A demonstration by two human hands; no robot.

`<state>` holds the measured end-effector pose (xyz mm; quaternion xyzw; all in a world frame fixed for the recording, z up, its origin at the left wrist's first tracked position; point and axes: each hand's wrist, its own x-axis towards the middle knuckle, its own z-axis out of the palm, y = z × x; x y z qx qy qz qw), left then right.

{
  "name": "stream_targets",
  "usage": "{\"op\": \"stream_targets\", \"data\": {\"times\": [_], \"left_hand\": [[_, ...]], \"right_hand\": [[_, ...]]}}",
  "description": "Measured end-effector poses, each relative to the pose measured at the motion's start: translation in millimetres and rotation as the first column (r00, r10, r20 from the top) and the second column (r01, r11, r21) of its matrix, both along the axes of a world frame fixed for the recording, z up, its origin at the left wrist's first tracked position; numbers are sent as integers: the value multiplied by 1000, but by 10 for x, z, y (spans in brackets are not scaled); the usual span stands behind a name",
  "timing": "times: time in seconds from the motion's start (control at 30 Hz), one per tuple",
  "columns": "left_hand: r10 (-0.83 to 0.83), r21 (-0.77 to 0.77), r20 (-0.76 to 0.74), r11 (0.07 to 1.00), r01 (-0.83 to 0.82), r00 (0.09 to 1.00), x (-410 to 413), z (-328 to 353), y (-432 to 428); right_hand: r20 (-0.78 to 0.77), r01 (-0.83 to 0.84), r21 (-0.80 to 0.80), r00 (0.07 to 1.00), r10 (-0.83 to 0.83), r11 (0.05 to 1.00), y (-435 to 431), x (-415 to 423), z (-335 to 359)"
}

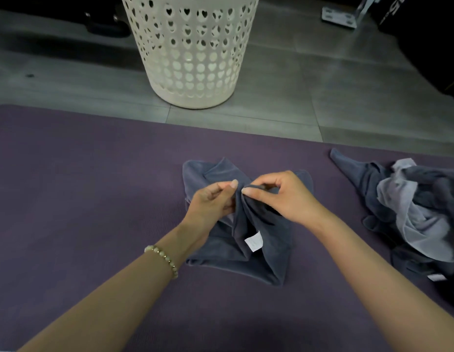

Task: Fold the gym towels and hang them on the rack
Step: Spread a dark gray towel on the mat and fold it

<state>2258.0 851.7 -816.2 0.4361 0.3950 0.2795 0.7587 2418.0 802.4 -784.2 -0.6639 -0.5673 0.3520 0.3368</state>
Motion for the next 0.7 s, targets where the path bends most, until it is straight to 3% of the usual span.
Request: {"op": "stream_targets", "data": {"times": [0.17,0.37,0.7], "left_hand": [[-104,-41,58,993,107,993,39,5,-68],[-27,21,4,999,27,1000,77,17,-103],[79,178,-94,982,-61,992,191,17,-143]], "right_hand": [[-307,190,-73,930,-203,979,-24,-25,-102],[-382,170,-107,903,-198,980,-105,32,-73],[-361,139,-83,919,-160,987,-140,45,-151]]}}
